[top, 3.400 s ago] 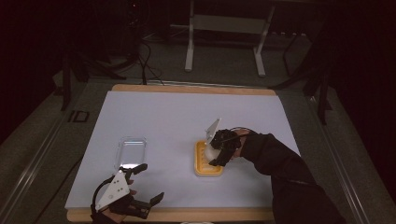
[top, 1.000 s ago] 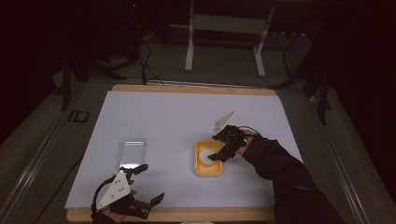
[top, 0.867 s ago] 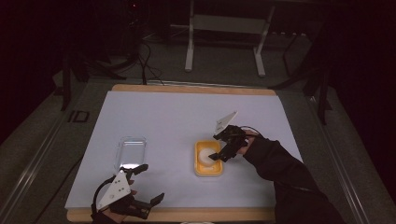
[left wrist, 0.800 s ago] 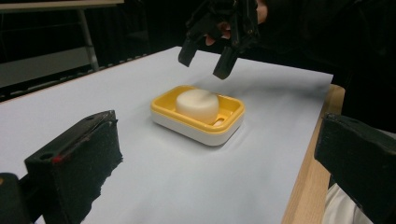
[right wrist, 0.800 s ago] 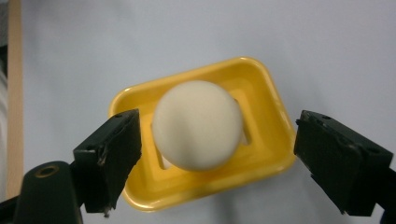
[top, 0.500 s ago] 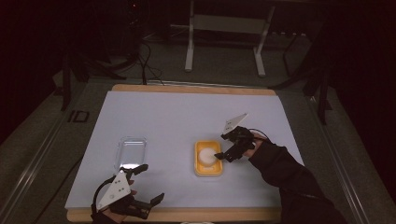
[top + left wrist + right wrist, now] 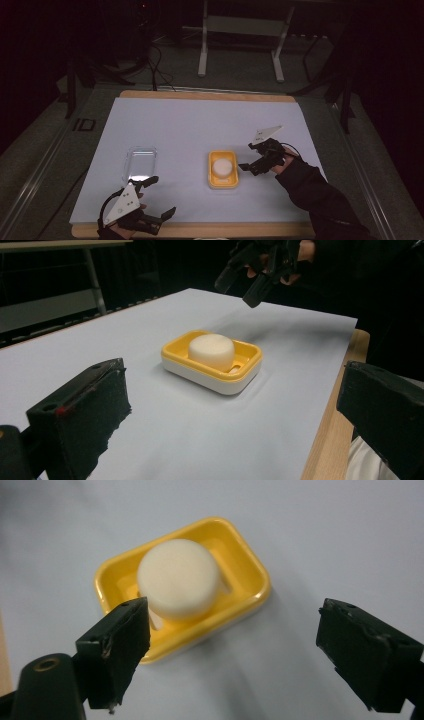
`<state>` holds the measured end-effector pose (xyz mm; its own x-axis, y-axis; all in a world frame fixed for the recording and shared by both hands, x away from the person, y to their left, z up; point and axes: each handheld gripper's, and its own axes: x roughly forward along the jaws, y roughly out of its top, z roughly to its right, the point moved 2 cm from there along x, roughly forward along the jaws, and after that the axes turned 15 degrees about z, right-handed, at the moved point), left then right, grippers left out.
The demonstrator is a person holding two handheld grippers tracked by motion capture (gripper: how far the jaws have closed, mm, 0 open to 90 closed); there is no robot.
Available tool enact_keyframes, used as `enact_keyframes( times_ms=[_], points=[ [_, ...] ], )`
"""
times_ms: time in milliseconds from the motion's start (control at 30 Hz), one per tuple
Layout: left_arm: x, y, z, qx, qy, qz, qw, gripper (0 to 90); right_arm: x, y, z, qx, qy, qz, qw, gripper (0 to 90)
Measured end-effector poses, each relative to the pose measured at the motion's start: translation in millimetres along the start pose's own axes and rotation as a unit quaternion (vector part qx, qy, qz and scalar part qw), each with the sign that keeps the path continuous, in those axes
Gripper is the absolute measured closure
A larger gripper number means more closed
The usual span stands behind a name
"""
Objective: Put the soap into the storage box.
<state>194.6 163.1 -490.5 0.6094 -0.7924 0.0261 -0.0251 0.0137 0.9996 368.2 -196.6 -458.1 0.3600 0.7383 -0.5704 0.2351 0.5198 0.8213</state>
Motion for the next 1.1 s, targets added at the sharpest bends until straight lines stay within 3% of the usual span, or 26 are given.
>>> enact_keyframes(
  times_ms=[467,633,800,1100],
  points=[
    [0.4,-0.4,-0.3,0.000,0.000,-0.002,1.0000,0.5,-27.2,-18.1,-2.0,0.025,-0.045,0.031,0.9982,13.8],
    [-0.1,-0.3,-0.2,0.000,0.001,-0.002,1.0000,0.5,-36.1,-26.5,-6.1,0.033,-0.076,0.045,0.9956,13.9],
    [0.4,-0.6,-0.3,-0.001,0.001,-0.003,1.0000,0.5,-43.7,-36.4,-10.7,0.050,-0.093,0.056,0.9928,13.8],
    [0.6,-0.7,-0.5,0.000,0.002,-0.004,1.0000,0.5,-52.5,-50.3,-20.9,0.058,-0.112,0.060,0.9902,13.8]
  ],
)
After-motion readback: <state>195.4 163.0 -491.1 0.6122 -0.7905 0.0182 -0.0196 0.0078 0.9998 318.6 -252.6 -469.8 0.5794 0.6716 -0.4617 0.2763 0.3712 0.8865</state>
